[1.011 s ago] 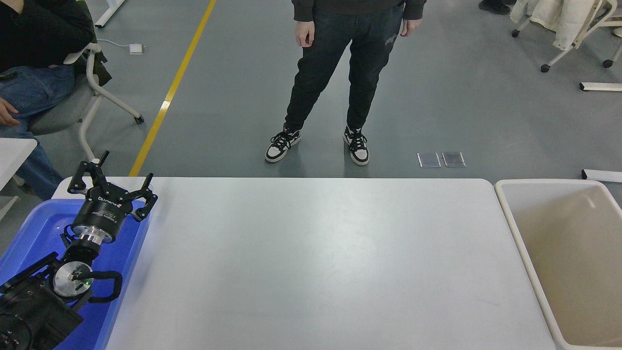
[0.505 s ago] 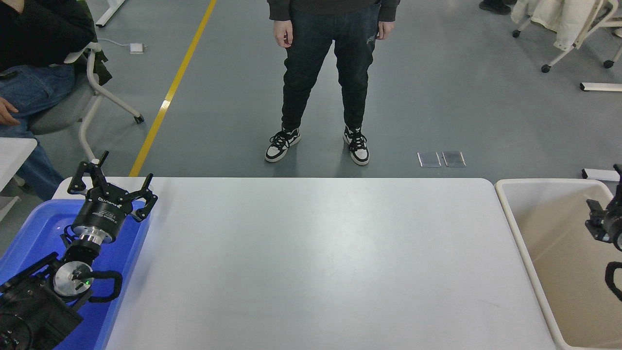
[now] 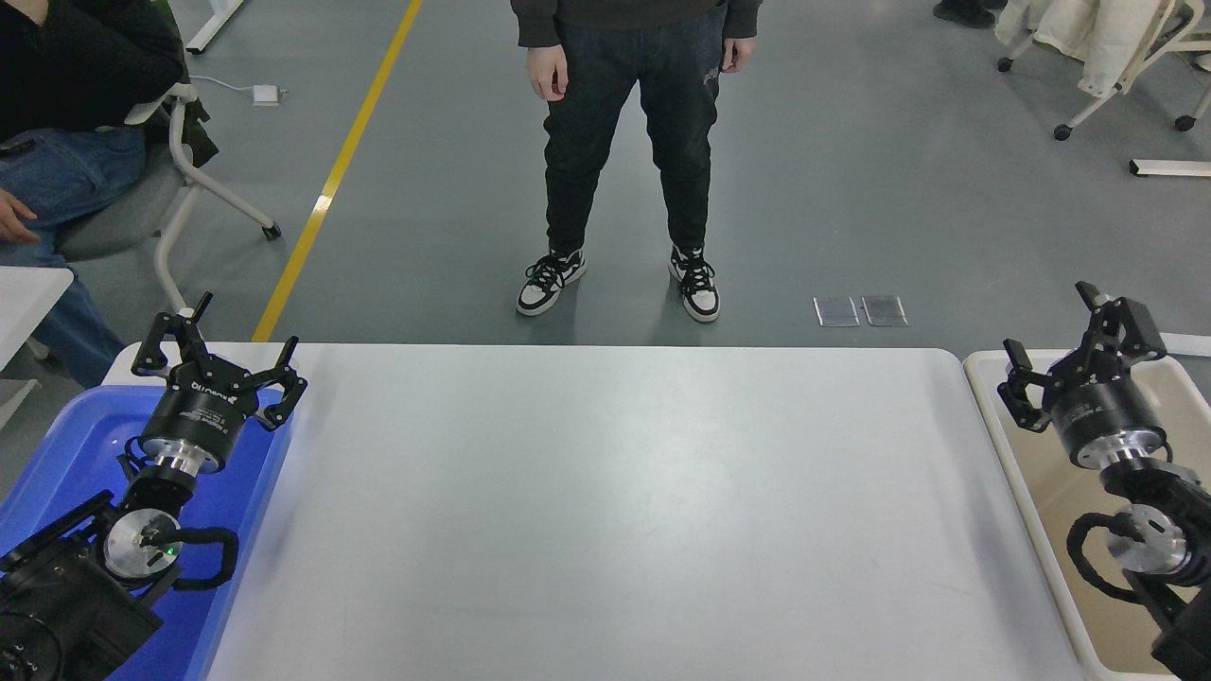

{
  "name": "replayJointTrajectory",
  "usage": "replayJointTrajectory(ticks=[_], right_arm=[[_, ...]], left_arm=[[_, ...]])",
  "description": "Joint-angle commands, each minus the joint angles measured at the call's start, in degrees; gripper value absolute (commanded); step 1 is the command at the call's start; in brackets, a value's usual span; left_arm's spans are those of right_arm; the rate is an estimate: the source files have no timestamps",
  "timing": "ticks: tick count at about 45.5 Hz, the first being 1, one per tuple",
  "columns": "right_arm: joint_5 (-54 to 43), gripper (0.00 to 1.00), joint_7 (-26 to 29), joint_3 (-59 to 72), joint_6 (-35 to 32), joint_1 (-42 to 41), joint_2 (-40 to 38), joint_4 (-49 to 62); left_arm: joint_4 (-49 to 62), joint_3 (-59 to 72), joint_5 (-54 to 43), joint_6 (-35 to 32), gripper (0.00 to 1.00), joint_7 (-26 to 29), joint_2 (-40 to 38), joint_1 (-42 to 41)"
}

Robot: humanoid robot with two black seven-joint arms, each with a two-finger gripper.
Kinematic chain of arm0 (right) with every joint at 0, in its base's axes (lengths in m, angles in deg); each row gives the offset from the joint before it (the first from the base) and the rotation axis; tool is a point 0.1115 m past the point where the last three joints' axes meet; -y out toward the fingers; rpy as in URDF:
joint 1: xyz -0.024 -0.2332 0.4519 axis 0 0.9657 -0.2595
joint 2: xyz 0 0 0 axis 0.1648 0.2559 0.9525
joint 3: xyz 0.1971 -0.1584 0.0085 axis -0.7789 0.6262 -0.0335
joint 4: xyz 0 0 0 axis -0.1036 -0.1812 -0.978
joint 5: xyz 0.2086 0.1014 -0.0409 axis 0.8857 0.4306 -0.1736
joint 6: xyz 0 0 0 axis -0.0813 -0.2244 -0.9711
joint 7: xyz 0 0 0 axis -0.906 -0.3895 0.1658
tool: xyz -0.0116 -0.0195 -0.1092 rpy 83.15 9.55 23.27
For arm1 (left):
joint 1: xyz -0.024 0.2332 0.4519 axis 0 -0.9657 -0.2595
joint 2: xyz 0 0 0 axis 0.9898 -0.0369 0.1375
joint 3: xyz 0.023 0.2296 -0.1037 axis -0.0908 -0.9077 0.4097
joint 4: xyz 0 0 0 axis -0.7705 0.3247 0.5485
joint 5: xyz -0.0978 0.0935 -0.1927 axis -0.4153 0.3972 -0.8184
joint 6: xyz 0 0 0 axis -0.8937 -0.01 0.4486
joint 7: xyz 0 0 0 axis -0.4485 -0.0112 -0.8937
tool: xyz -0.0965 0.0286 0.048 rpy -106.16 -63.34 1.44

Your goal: Clean the table surface

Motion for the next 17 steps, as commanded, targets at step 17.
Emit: replayJointTrajectory(ticks=[17], right_arm=[[-0.6,1.00,-2.1,4.2,1.6,-1.6,3.8,-0.5]], left_arm=[[0.0,0.0,0.0,0.0,1.00,0.0,0.0,0.0]])
